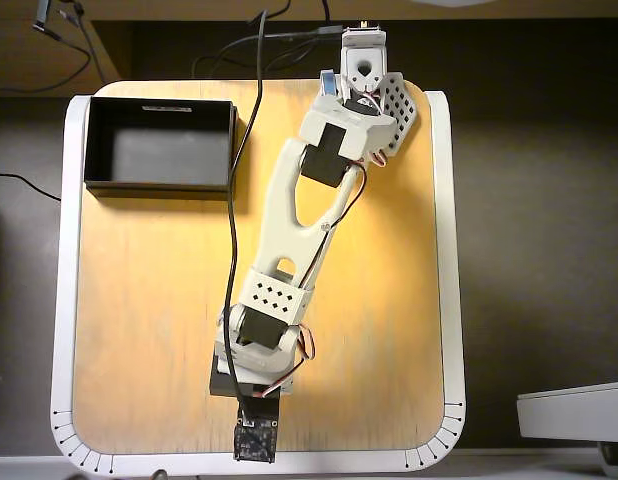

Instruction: Grasp a lego block and put it in the bin.

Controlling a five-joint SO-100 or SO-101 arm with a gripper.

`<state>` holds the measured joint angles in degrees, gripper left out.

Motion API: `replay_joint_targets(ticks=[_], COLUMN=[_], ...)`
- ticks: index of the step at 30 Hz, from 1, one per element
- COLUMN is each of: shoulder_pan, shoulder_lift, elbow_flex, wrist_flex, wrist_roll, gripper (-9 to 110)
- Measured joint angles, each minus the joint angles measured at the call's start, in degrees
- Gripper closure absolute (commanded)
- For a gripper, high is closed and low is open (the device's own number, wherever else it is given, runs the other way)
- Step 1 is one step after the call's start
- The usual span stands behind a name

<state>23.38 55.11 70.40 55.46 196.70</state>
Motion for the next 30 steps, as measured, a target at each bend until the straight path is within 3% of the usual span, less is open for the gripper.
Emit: replay_joint_targets(ticks=[5, 21, 30], shoulder_pan=[0.0, 1.1, 1.3], shoulder_lift=[0.0, 0.0, 3.3], elbow_flex=[0.0, 0.0, -0.1], wrist_flex=[0.0, 0.7, 6.9], wrist_roll=[-0.1, -1.3, -1.9], gripper=[101, 101, 101])
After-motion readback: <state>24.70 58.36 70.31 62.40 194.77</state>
